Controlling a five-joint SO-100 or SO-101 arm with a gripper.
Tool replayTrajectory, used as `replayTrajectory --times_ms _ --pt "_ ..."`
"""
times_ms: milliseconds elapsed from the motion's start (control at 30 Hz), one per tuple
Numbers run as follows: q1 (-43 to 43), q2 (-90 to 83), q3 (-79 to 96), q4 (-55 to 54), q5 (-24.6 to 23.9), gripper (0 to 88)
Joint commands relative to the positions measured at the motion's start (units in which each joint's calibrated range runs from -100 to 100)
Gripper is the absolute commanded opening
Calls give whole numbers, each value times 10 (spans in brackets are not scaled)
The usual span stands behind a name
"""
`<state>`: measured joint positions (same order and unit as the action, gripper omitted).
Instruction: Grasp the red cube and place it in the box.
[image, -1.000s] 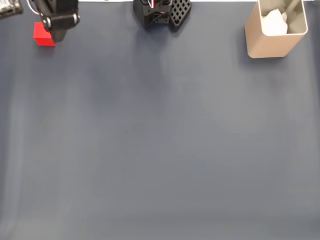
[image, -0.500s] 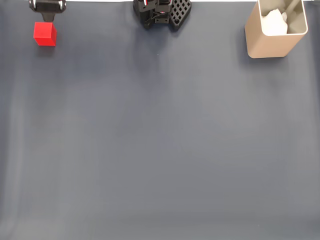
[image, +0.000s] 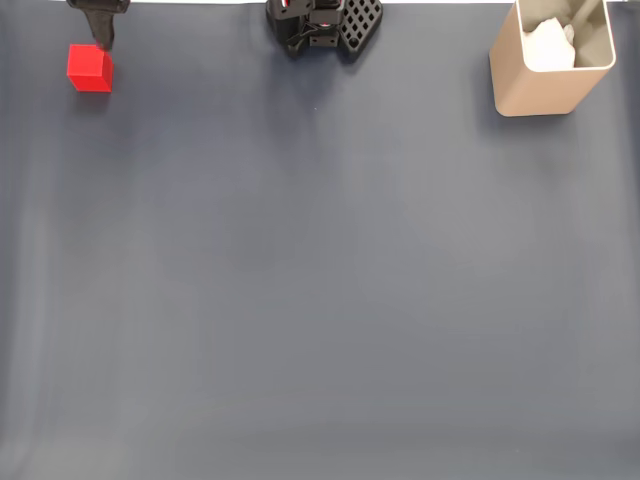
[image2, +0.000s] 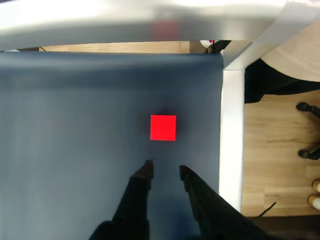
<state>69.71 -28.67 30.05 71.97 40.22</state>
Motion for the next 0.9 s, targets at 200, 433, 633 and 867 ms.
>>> replayTrajectory --times_ms 200,433,633,867 --pt "25 -13 8 -9 -12 341" --pt "28 2 13 -42 -19 411" --pt "18 2 66 -101 -24 415" --pt "3 -29 136 -155 -27 411"
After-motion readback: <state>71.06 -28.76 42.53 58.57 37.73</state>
